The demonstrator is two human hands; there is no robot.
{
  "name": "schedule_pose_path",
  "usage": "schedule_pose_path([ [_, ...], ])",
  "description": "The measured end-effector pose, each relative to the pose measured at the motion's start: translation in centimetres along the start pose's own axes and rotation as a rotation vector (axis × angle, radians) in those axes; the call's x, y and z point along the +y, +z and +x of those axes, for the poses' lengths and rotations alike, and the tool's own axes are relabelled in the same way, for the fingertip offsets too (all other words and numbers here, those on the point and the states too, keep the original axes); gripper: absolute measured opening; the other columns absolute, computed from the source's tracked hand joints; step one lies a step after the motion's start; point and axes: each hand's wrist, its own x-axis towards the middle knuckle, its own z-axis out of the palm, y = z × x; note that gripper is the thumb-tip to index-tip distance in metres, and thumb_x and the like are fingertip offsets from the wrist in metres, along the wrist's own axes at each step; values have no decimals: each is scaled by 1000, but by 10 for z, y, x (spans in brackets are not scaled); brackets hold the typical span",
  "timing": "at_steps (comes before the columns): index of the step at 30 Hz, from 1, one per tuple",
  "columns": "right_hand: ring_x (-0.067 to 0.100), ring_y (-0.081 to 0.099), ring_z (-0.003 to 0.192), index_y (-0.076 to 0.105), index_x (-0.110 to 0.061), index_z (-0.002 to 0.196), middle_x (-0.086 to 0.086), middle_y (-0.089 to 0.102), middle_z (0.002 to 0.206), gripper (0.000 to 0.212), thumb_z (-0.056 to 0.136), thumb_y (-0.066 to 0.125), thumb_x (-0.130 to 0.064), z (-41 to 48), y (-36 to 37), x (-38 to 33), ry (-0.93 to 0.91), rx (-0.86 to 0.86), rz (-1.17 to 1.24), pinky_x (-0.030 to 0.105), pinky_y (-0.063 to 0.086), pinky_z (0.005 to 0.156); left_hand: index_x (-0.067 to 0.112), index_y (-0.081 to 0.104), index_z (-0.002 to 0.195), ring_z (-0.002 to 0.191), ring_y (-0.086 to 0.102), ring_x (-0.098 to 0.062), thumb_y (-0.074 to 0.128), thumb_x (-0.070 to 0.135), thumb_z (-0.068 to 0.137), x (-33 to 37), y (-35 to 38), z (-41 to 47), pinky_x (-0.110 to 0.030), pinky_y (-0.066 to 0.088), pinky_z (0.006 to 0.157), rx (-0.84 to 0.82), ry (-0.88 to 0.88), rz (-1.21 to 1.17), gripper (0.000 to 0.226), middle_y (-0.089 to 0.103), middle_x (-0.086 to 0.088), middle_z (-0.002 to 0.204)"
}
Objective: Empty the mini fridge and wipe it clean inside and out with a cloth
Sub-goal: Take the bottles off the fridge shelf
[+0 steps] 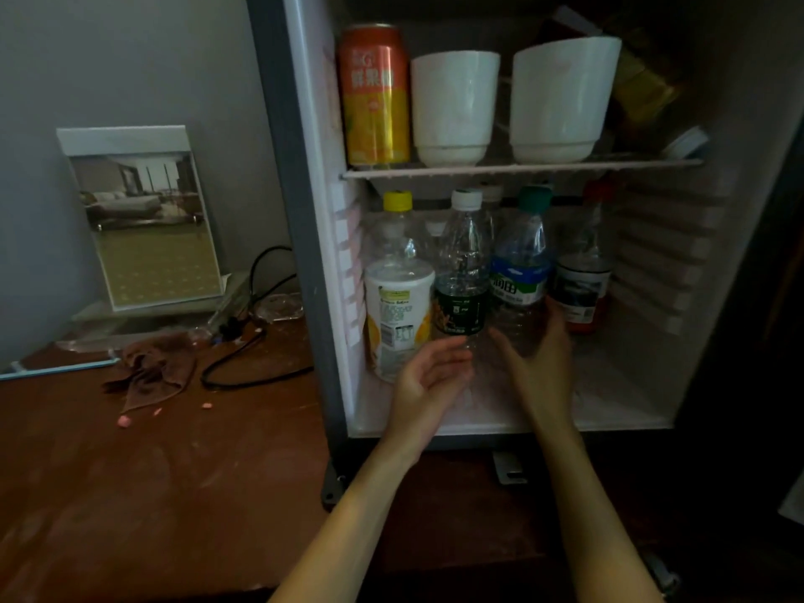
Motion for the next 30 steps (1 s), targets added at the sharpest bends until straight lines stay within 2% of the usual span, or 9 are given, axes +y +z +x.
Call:
schedule_pose_path([
  [6, 22, 45, 131, 38, -15, 144, 8, 46, 143, 77, 79, 77, -28, 3, 4, -1, 34, 26, 8, 36, 40, 104, 12, 59, 119, 97, 67, -8, 61, -11, 86, 3, -1, 1, -20, 51, 84, -22, -28, 14, 40, 67, -9, 111],
  [11, 19, 47, 129, 40, -18, 141, 3, 48, 141, 72, 80, 76, -30, -7, -3, -5, 90, 73, 160, 38, 39, 107, 10, 56, 127, 104, 66, -10, 64, -5, 85, 6, -2, 0, -19, 51, 84, -28, -61, -9, 45, 65, -10, 118],
  [13, 16, 47, 128, 41, -23, 140, -3, 47, 140, 71, 80, 77, -31, -13, -7, -9, 98, 77, 251, 35, 39, 107, 12, 56, 127, 108, 64, -12, 66, 0, 85, 7, -3, -1, -21, 52, 88, -20, -74, -37, 45, 66, -9, 119],
  [15, 14, 48, 127, 44, -27, 139, -1, 48, 141, 73, 76, 77, -42, -19, -11, -13, 86, 62, 300, 38, 41, 107, 16, 57, 127, 110, 64, -12, 70, 9, 82, 8, -4, 0, -27, 51, 95, -19, -85, -54, 47, 67, -7, 119],
  [18, 11, 53, 123, 44, -24, 142, -1, 53, 138, 78, 74, 73, -49, -31, -15, -17, 101, -24, 367, 41, 45, 104, 24, 59, 124, 115, 62, -16, 76, 28, 76, 9, -7, 1, -34, 48, 100, -22, -123, -64, 51, 67, -4, 122],
  [22, 5, 58, 112, 42, -25, 141, -8, 59, 128, 71, 77, 70, -39, -54, -18, -31, 99, -150, 455, 29, 51, 93, 30, 55, 125, 112, 63, -14, 63, 45, 77, 12, -8, 1, -29, 51, 90, -35, -174, -104, 51, 67, 0, 121],
  [26, 3, 61, 108, 42, -26, 137, -7, 61, 124, 70, 77, 78, -33, -71, -17, -43, 91, -283, 493, 17, 51, 84, 23, 59, 124, 110, 65, -15, 55, 53, 76, 15, -10, 0, -28, 50, 87, 7, -195, -215, 57, 70, 0, 116],
  [28, 3, 62, 104, 44, -22, 133, -6, 61, 120, 66, 76, 76, -27, -77, -17, -48, 81, -316, 504, 16, 50, 82, 20, 60, 123, 112, 64, -16, 53, 55, 78, 16, -12, -2, -30, 50, 88, 23, -204, -260, 57, 70, -2, 117],
  [30, 7, 64, 103, 43, -20, 123, -2, 61, 117, 59, 73, 75, -26, -82, -16, -50, 79, -331, 511, 19, 51, 82, 18, 60, 123, 113, 63, -20, 60, 59, 77, 15, -12, -4, -32, 51, 87, 43, -192, -282, 62, 69, -5, 117],
])
